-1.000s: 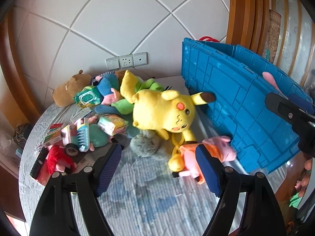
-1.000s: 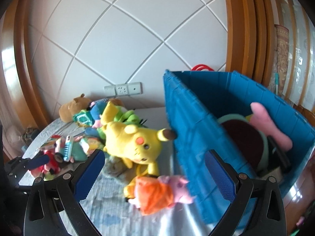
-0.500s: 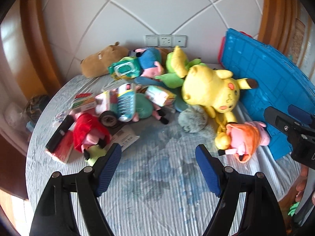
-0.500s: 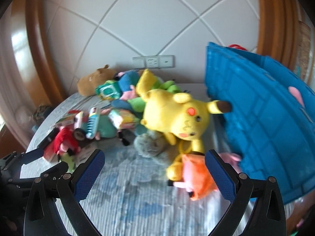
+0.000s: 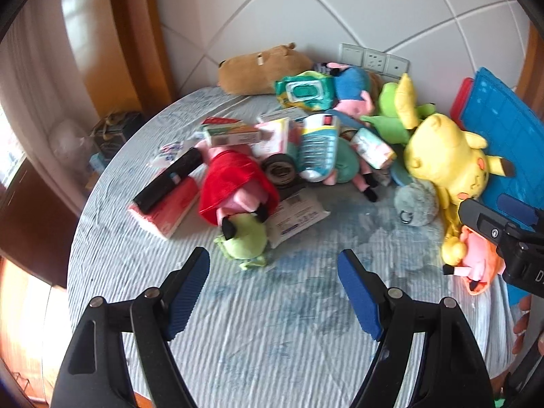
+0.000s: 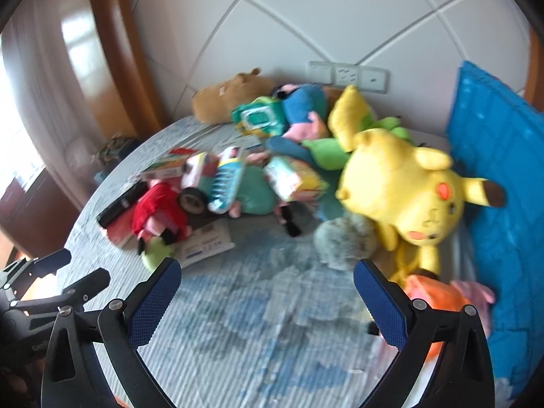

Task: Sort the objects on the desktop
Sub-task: 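Lower the left gripper onto the black roller while the right approaches the green alien plush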

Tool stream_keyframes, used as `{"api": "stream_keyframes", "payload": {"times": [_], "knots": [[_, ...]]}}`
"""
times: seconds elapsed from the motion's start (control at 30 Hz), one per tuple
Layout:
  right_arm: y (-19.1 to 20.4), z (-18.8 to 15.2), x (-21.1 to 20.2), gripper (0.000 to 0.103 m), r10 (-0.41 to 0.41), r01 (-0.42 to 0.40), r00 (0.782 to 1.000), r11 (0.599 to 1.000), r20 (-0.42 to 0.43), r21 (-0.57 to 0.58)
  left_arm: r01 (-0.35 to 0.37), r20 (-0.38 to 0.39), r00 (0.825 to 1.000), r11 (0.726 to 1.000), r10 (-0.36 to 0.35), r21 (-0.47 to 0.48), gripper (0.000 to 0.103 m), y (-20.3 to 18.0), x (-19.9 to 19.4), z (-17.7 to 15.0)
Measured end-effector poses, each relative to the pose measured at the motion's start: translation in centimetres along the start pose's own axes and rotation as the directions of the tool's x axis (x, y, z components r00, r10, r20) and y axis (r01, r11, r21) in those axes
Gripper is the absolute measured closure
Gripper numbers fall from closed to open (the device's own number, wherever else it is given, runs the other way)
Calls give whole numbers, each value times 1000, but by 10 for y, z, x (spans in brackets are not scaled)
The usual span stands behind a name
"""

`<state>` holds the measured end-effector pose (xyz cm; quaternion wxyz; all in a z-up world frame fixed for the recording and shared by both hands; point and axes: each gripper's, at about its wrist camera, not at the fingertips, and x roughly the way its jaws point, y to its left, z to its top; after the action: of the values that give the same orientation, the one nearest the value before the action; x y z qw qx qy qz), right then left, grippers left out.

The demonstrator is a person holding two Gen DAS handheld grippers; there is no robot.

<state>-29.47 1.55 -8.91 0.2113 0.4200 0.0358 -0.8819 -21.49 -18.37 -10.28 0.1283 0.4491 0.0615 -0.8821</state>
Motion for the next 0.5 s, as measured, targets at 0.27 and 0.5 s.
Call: {"api": "stream_keyframes", "payload": {"times": [0.27, 0.5], "knots": [[61, 11, 34, 0, 27, -28, 999, 999, -27, -34, -9, -21, 1000, 1000, 8, -25, 26, 71, 24, 12], [113, 0, 85, 13, -35, 41, 997, 995, -69, 90, 63, -66, 996, 989, -55, 132, 26, 127, 72, 31]]}}
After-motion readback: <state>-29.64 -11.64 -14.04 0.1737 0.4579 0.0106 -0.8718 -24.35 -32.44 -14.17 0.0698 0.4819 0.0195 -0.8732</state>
